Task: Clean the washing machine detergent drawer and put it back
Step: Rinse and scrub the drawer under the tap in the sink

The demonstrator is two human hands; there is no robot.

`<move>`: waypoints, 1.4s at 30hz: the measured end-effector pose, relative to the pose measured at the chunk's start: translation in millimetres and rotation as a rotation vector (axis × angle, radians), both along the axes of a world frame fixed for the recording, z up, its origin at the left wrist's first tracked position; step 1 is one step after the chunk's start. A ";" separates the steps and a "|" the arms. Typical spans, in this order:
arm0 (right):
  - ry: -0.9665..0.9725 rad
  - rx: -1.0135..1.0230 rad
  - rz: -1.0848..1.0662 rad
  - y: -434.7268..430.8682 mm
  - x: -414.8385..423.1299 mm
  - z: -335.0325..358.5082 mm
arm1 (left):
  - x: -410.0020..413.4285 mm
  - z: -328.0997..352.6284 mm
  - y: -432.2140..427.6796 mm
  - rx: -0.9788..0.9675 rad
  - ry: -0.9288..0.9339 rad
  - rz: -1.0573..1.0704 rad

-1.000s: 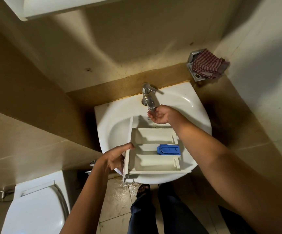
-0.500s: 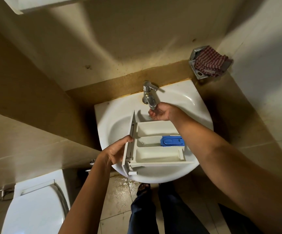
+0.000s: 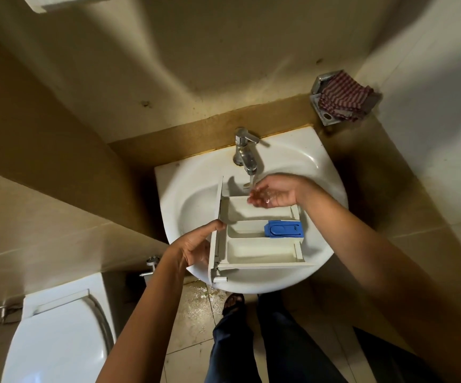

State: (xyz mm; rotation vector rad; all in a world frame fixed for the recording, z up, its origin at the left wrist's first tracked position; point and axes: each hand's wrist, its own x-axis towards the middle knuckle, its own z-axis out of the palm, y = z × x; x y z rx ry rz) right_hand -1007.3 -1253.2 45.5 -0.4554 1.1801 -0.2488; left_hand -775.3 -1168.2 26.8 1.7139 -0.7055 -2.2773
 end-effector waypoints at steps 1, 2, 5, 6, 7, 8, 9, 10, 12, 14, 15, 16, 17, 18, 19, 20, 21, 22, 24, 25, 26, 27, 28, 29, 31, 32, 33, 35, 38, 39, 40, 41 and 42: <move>0.041 -0.082 0.090 11.3 9.2 2.8 | 0.2 -0.1 0.4 -0.002 -0.005 0.002; 0.098 -0.177 0.207 23.4 19.7 4.5 | 0.3 0.5 0.4 -0.005 -0.010 0.003; 0.404 -0.550 0.763 60.0 45.6 6.6 | -1.8 3.2 1.4 -0.010 -0.003 0.013; 0.475 -0.665 0.921 70.9 50.9 3.5 | -2.4 3.6 2.1 -0.007 -0.001 0.022; 0.507 -0.744 1.011 81.3 54.7 -1.3 | -2.7 3.5 2.5 -0.003 0.001 0.035; 0.526 -0.793 1.042 90.0 56.8 -6.1 | -3.0 4.1 2.6 0.005 0.002 0.052; 0.546 -0.831 1.040 95.8 55.8 -11.1 | -3.4 4.8 2.8 0.011 0.002 0.067; 0.564 -0.848 1.026 98.3 53.6 -14.5 | -4.1 5.5 3.3 0.012 0.001 0.075; 0.588 -0.824 1.009 96.4 45.3 -17.1 | -6.7 6.6 5.0 0.001 -0.005 0.077; 0.648 -0.818 0.997 93.1 37.2 -17.0 | -10.0 8.8 6.6 -0.016 -0.024 0.081; 0.701 -0.837 0.982 93.4 35.5 -18.1 | -11.0 9.2 7.3 -0.019 -0.038 0.081; 0.760 -0.876 0.970 95.4 36.0 -19.3 | -11.5 10.2 7.4 -0.020 -0.047 0.077; 0.814 -0.918 0.969 98.4 39.0 -22.0 | -11.9 11.6 7.3 -0.018 -0.052 0.075; 0.849 -0.952 0.964 102.1 44.4 -23.9 | -12.3 12.6 7.4 -0.012 -0.049 0.078; 0.866 -0.973 0.936 104.6 50.7 -26.3 | -12.4 12.6 7.6 -0.008 -0.048 0.082; 0.861 -0.975 0.889 105.5 57.2 -27.4 | -12.1 12.4 7.8 -0.008 -0.054 0.088; 0.845 -0.960 0.832 105.6 63.4 -27.2 | -12.0 11.9 8.4 -0.013 -0.063 0.089; 0.825 -0.940 0.787 105.6 68.6 -27.0 | -11.9 10.8 8.9 -0.022 -0.072 0.089; 0.773 -0.915 0.724 105.9 71.5 -30.6 | -12.1 8.2 10.2 -0.050 -0.074 0.091; 0.734 -0.905 0.691 106.0 68.9 -33.0 | -12.2 7.6 10.3 -0.061 -0.075 0.096; 0.693 -0.902 0.668 106.0 64.6 -33.6 | -12.4 7.6 10.4 -0.066 -0.076 0.103; 0.679 -0.907 0.680 105.9 58.5 -32.6 | -12.8 8.2 10.3 -0.062 -0.081 0.106; 0.703 -0.931 0.722 105.0 51.9 -32.8 | -13.3 8.6 10.0 -0.056 -0.090 0.109; 0.770 -0.968 0.789 104.0 45.7 -33.1 | -13.9 8.3 10.0 -0.051 -0.102 0.106; 0.924 -1.018 0.915 104.4 41.6 -34.0 | -16.2 8.7 9.7 -0.039 -0.106 0.114; 0.973 -1.036 0.943 105.8 45.3 -35.0 | -17.7 10.0 9.8 -0.041 -0.094 0.123; 0.988 -1.051 0.947 107.5 52.5 -35.0 | -18.8 10.9 9.9 -0.046 -0.086 0.133; 0.939 -1.028 0.875 107.8 69.1 -34.9 | -20.5 11.4 9.7 -0.063 -0.092 0.147; 0.857 -0.994 0.725 103.8 81.8 -33.9 | -18.1 8.1 9.7 -0.088 -0.109 0.176; 0.836 -1.020 0.709 102.3 79.8 -34.0 | -15.8 7.7 10.1 -0.096 -0.113 0.180; 0.805 -1.042 0.717 101.6 74.7 -34.2 | -13.6 8.3 10.7 -0.102 -0.119 0.183; 0.780 -1.056 0.748 101.6 68.2 -34.0 | -11.3 8.9 11.8 -0.103 -0.125 0.187; 0.779 -1.073 0.790 101.7 60.8 -33.8 | -9.7 9.4 12.7 -0.102 -0.129 0.191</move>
